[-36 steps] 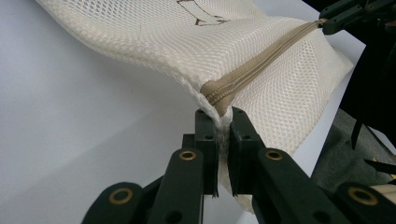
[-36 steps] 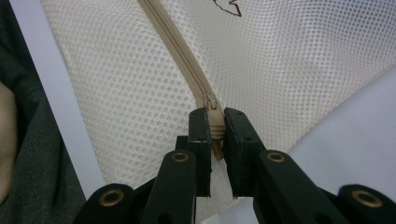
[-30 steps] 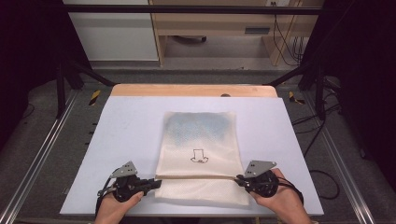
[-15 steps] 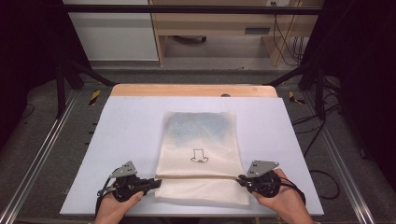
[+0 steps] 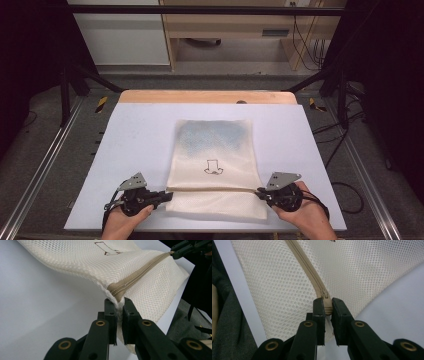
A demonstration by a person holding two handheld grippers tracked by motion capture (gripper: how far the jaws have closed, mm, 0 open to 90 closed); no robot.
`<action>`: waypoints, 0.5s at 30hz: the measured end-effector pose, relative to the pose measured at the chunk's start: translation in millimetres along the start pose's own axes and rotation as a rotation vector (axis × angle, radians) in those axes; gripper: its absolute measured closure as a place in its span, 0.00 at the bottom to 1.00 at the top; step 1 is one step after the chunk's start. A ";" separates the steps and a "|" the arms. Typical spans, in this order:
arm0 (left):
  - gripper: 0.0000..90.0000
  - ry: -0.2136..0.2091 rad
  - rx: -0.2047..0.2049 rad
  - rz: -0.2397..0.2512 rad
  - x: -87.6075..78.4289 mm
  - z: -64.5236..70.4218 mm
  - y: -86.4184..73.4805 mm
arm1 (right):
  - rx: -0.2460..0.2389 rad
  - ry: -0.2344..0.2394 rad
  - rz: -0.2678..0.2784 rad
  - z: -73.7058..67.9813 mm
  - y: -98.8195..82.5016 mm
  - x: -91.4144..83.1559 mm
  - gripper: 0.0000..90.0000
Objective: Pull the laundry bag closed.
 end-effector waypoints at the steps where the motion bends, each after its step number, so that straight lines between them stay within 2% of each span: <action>1: 0.93 0.000 -0.002 0.001 -0.1 -0.1 0.0 | 0.002 -0.003 -0.005 -0.1 -0.3 -0.2 0.91; 15: 0.93 -0.001 0.002 -0.002 0.3 0.2 0.0 | 0.012 -0.005 -0.006 1.8 -7.1 -2.4 0.91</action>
Point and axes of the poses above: each handheld gripper's, and its own axes: x roughly forward along the jaws, y roughly out of its top, z roughly to its right, the point moved 3 cm from there along x, roughly forward along the jaws, and after that the axes turned 11 degrees about -x, right-handed, at the moved point
